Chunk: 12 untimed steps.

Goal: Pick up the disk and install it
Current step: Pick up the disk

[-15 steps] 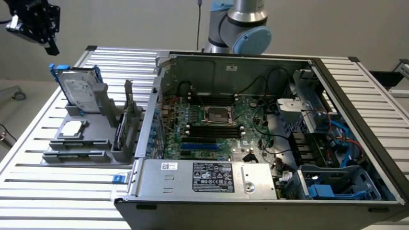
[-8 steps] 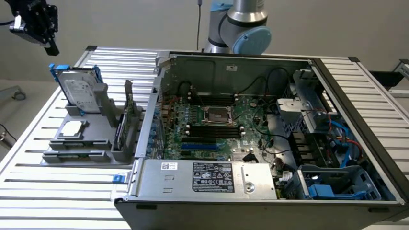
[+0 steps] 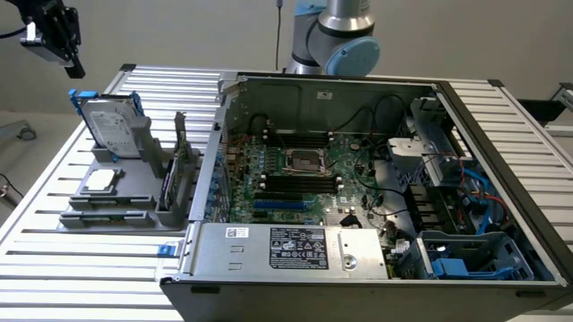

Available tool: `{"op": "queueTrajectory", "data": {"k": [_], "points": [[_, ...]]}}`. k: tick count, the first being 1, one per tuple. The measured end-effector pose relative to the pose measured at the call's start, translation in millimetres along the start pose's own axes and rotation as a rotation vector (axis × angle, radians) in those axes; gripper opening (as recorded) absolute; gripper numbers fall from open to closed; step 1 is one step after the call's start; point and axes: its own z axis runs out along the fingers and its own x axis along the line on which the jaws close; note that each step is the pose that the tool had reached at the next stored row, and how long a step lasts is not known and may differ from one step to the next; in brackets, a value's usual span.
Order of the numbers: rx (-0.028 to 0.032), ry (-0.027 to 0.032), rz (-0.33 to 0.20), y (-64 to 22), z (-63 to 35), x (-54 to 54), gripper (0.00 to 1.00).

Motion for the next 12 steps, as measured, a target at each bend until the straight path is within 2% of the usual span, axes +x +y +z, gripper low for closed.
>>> {"op": "queueTrajectory", "data": {"k": [4,5,6,7,8,10,11,12], "points": [[0.001,0.0006,-0.002,0.1,0.0,0.0,0.11],[0.001,0.0008,-0.002,0.1,0.0,-0.1,0.17],[0.0009,0.001,-0.002,0.1,0.0,-0.1,0.17],[0.0008,0.0012,-0.002,0.1,0.1,-0.1,0.24],[0.001,0.0014,-0.002,0.1,0.5,0.0,0.24],[0.001,0.0017,-0.002,0.1,1.5,-0.1,0.36],[0.001,0.0018,-0.002,0.1,2.5,-0.1,0.36],[0.0009,0.002,-0.002,0.1,3.6,0.0,0.42]]}}
